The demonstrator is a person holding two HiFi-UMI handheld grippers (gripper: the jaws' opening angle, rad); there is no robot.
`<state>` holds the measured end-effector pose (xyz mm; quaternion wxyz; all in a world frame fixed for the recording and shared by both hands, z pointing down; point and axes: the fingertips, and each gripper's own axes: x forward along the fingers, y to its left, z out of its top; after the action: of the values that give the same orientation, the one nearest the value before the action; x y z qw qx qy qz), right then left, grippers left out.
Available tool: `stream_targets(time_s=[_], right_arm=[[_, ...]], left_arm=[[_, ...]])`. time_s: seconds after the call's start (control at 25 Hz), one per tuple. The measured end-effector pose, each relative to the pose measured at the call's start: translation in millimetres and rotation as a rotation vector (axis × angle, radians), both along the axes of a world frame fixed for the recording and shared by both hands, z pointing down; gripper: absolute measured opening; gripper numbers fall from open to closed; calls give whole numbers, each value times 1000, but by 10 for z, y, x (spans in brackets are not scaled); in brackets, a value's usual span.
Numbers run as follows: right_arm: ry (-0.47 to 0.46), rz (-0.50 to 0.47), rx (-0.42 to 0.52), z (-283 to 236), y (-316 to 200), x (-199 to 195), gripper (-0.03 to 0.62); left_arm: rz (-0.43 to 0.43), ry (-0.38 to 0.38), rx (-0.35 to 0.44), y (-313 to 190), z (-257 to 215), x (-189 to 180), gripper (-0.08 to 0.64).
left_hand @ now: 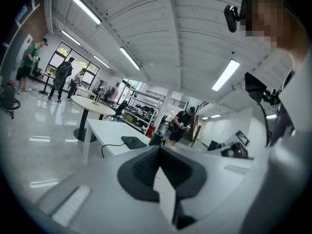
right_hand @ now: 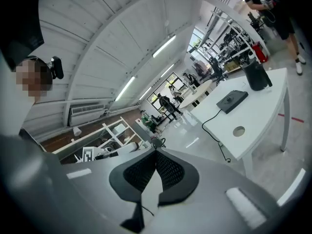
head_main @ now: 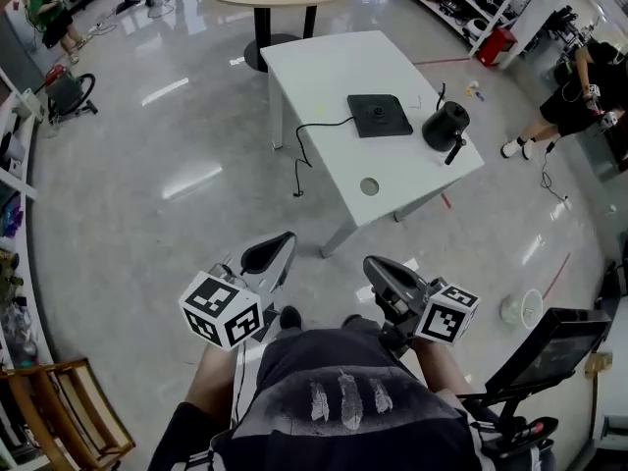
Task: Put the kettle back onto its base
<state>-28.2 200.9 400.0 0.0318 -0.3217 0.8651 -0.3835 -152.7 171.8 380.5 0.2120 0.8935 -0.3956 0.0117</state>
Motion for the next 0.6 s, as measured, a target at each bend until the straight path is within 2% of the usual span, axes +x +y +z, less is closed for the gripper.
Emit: stream_targets(time_s=[0.28, 0.6], right_arm=[[59, 3, 33, -33, -195, -95, 0], [66, -18, 23, 1, -430, -73, 0]], left_arm=[[18, 3, -3, -153, 16, -71, 0], [-7, -17, -28, -332, 5, -45, 0]])
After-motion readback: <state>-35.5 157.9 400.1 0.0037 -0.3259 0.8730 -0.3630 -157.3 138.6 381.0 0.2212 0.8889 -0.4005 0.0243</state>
